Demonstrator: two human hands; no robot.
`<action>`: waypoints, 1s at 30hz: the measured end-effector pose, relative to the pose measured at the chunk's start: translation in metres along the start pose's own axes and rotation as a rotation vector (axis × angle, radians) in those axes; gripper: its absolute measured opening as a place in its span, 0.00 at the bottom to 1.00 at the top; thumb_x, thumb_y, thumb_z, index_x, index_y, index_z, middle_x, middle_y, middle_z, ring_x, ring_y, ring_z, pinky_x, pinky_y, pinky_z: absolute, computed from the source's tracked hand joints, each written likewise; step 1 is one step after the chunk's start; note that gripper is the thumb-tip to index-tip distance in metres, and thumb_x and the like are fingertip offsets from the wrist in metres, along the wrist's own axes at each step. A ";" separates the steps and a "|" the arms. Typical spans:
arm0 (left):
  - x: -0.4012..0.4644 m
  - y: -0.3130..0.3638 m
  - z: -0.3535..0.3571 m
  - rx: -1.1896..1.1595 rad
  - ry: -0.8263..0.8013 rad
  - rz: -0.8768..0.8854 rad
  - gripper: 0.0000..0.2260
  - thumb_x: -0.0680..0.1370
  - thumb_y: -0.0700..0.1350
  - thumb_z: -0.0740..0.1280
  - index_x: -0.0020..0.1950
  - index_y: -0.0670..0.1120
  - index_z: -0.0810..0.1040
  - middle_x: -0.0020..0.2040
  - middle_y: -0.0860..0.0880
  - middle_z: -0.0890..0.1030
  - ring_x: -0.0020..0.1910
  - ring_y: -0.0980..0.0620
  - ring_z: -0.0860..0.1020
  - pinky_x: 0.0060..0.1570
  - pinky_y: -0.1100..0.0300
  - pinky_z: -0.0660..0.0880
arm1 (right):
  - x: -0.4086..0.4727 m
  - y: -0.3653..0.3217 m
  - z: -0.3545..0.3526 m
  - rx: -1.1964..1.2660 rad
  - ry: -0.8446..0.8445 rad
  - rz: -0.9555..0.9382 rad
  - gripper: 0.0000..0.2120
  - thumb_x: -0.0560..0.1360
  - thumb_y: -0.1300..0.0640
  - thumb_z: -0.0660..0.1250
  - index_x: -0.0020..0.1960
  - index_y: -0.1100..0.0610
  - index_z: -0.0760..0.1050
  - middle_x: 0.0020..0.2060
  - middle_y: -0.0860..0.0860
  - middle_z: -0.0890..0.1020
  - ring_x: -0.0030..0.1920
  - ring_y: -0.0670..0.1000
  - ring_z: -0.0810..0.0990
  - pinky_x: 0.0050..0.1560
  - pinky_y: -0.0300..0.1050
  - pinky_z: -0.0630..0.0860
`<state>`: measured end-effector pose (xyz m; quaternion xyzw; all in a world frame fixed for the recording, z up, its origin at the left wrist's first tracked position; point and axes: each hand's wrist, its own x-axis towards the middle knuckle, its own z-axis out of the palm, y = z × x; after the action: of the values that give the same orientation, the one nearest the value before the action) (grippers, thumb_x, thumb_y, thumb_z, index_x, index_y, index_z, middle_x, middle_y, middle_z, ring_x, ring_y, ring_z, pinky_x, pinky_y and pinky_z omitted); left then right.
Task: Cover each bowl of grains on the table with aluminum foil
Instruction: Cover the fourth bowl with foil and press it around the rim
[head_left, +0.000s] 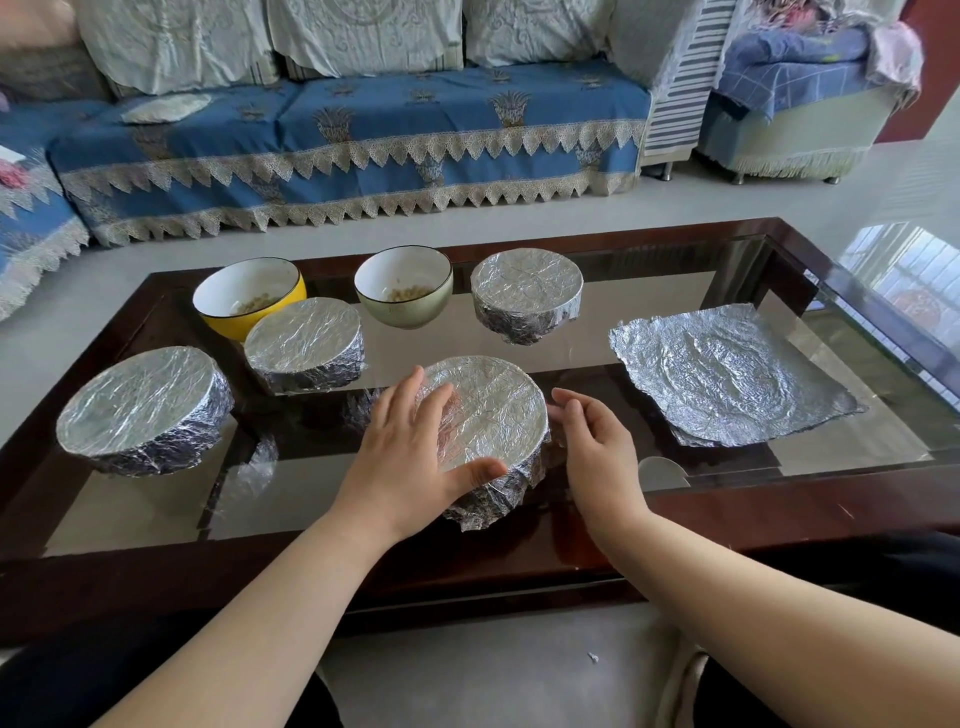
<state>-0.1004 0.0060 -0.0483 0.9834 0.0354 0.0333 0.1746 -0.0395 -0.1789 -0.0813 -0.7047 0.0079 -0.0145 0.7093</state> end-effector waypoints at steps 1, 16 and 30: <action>0.000 0.001 0.001 -0.010 0.006 -0.005 0.61 0.56 0.86 0.38 0.80 0.51 0.53 0.81 0.48 0.46 0.79 0.48 0.44 0.76 0.47 0.46 | -0.002 0.000 0.000 0.038 -0.011 0.006 0.10 0.83 0.57 0.57 0.56 0.54 0.78 0.45 0.46 0.86 0.50 0.41 0.83 0.53 0.39 0.76; -0.004 0.021 0.013 -0.039 0.158 -0.132 0.54 0.63 0.81 0.44 0.79 0.47 0.57 0.80 0.41 0.51 0.79 0.43 0.48 0.76 0.47 0.49 | -0.003 0.011 0.009 -0.109 -0.104 -0.085 0.06 0.82 0.57 0.58 0.57 0.57 0.70 0.46 0.44 0.78 0.43 0.31 0.76 0.46 0.27 0.70; -0.001 0.021 0.013 0.028 0.148 -0.139 0.56 0.62 0.81 0.41 0.80 0.46 0.57 0.80 0.41 0.51 0.78 0.41 0.49 0.76 0.48 0.49 | -0.004 0.007 0.024 -0.027 0.079 0.104 0.09 0.82 0.51 0.58 0.47 0.54 0.71 0.40 0.49 0.77 0.41 0.47 0.76 0.47 0.45 0.73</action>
<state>-0.0989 -0.0176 -0.0530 0.9758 0.1167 0.0931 0.1598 -0.0422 -0.1549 -0.0885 -0.7118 0.0727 -0.0056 0.6985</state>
